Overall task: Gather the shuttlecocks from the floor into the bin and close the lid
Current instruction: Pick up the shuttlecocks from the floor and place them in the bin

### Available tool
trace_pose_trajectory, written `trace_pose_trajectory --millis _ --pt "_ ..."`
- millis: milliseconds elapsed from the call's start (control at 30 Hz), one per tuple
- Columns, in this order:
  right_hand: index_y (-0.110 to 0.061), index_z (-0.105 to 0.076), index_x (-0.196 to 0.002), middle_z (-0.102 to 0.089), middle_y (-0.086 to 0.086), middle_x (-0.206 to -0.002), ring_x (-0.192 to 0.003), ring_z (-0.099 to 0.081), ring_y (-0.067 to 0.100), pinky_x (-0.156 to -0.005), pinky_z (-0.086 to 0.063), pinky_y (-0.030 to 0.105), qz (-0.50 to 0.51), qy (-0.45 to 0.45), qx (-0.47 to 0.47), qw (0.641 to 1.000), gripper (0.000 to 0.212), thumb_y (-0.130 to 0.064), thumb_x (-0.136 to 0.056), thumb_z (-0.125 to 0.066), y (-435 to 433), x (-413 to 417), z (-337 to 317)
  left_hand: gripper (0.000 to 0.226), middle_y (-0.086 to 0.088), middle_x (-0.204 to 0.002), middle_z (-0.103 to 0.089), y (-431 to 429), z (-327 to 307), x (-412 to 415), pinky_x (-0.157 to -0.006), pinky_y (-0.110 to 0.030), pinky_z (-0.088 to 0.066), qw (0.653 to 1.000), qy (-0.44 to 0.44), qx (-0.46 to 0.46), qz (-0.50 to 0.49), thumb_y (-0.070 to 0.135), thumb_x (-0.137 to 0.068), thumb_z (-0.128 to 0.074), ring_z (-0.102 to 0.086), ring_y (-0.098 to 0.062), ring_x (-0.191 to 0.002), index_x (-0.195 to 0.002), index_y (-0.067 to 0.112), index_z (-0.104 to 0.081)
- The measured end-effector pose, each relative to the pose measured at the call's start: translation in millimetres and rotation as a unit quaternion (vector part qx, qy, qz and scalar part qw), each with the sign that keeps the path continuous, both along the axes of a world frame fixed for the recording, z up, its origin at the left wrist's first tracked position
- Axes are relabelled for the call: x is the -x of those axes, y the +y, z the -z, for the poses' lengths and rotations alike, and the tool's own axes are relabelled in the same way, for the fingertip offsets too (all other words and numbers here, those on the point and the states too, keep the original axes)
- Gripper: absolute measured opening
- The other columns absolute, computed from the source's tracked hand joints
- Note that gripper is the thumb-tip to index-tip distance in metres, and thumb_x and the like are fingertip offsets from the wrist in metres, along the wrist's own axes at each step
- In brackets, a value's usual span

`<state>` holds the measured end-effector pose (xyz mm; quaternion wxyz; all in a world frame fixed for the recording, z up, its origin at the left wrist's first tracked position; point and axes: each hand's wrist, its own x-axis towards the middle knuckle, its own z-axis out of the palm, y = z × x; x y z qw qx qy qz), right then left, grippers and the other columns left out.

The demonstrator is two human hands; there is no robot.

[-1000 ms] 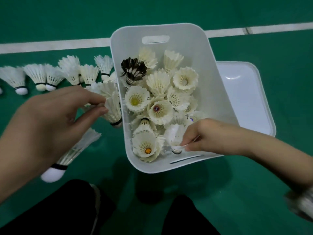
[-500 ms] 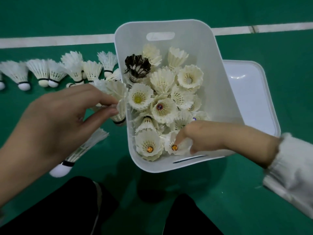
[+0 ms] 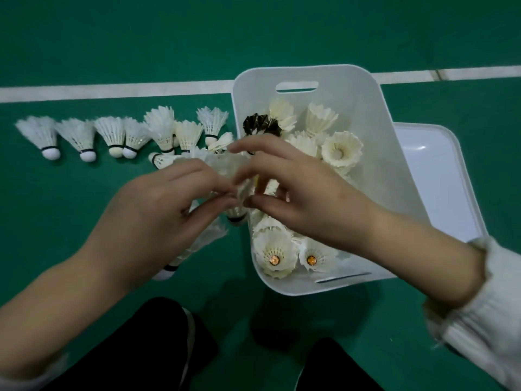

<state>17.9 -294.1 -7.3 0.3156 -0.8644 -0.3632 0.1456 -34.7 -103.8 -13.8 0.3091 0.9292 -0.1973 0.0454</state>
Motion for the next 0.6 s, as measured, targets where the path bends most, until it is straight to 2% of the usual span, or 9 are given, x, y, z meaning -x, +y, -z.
trace_pose_trajectory --millis 67,133,200,233,300,333,467,533,600 --pt "-0.010 -0.063 -0.094 -0.054 0.001 -0.123 -0.081 -0.053 0.000 -0.074 -0.043 0.014 -0.006 -0.020 0.004 1.000 0.012 -0.007 -0.082 -0.062 5 -3 -1 0.015 0.008 -0.089 -0.060 0 -1 1 -0.061 -0.020 -0.041 1.000 -0.013 0.009 -0.004 0.028 -0.087 -0.060 -0.045 0.006 -0.066 -0.091 0.016 -0.068" --pt "-0.008 -0.065 -0.088 -0.063 0.002 -0.101 -0.078 -0.056 0.005 -0.072 -0.046 0.019 0.008 -0.032 0.007 0.999 0.008 -0.010 -0.081 -0.061 1 -8 -5 0.020 0.013 -0.095 -0.053 1 -4 0 -0.064 -0.009 -0.038 0.999 -0.011 0.025 -0.033 0.034 -0.089 -0.055 -0.047 -0.002 -0.063 -0.101 0.019 -0.061" --pt "-0.009 -0.067 -0.087 -0.065 0.000 -0.089 -0.076 -0.059 0.008 -0.072 -0.048 0.019 0.055 -0.036 0.011 0.998 0.009 -0.015 -0.082 -0.063 -14 -12 -17 0.032 0.015 -0.085 -0.045 5 -6 -1 -0.059 -0.008 -0.037 0.994 0.014 0.071 -0.080 0.047 -0.088 -0.047 -0.049 -0.009 -0.056 -0.113 0.027 -0.048" --pt "-0.010 -0.067 -0.088 -0.065 -0.001 -0.089 -0.078 -0.060 0.008 -0.074 -0.049 0.019 0.087 -0.024 0.015 0.996 0.008 -0.016 -0.083 -0.065 -26 -12 -23 0.037 0.011 -0.081 -0.045 8 -6 -1 -0.060 -0.011 -0.039 0.990 0.028 0.103 -0.097 0.054 -0.087 -0.044 -0.050 -0.010 -0.056 -0.116 0.031 -0.044" --pt "-0.017 -0.069 -0.089 -0.065 -0.005 -0.093 -0.082 -0.061 0.007 -0.078 -0.050 0.021 0.136 0.023 0.027 0.990 0.011 -0.023 -0.083 -0.063 -54 -9 -34 0.045 0.003 -0.081 -0.051 14 -3 0 -0.064 -0.028 -0.046 0.980 0.056 0.151 -0.120 0.067 -0.084 -0.036 -0.056 -0.012 -0.064 -0.115 0.036 -0.043" --pt "-0.020 -0.069 -0.089 -0.065 -0.008 -0.095 -0.083 -0.062 0.007 -0.079 -0.050 0.021 0.151 0.058 0.039 0.986 0.013 -0.027 -0.082 -0.060 -69 -5 -35 0.045 0.003 -0.084 -0.054 17 -1 0 -0.066 -0.030 -0.047 0.978 0.067 0.155 -0.123 0.069 -0.083 -0.037 -0.058 -0.012 -0.069 -0.112 0.036 -0.046" --pt "-0.023 -0.071 -0.094 -0.065 -0.014 -0.102 -0.085 -0.060 0.001 -0.079 -0.047 0.013 0.117 0.175 0.160 0.964 0.015 -0.027 -0.086 -0.060 -102 16 -9 0.026 0.013 -0.089 -0.055 14 12 5 -0.074 -0.018 -0.045 0.995 0.051 0.057 -0.062 0.047 -0.082 -0.057 -0.057 -0.001 -0.080 -0.097 0.025 -0.058" --pt "-0.019 -0.071 -0.100 -0.064 -0.012 -0.104 -0.085 -0.059 0.002 -0.080 -0.044 0.010 0.078 0.197 0.207 0.955 0.018 -0.024 -0.088 -0.060 -105 22 13 0.015 0.008 -0.087 -0.058 11 19 8 -0.074 -0.017 -0.045 0.998 0.035 0.029 -0.033 0.031 -0.083 -0.061 -0.056 0.000 -0.079 -0.087 0.016 -0.064" --pt "-0.019 -0.070 -0.103 -0.061 -0.012 -0.103 -0.080 -0.055 -0.002 -0.075 -0.039 0.003 0.042 0.198 0.237 0.950 0.018 -0.023 -0.089 -0.059 -102 23 33 0.012 0.008 -0.087 -0.059 10 22 10 -0.073 -0.019 -0.045 0.999 0.031 0.018 -0.022 0.025 -0.083 -0.061 -0.056 0.001 -0.078 -0.082 0.014 -0.066"
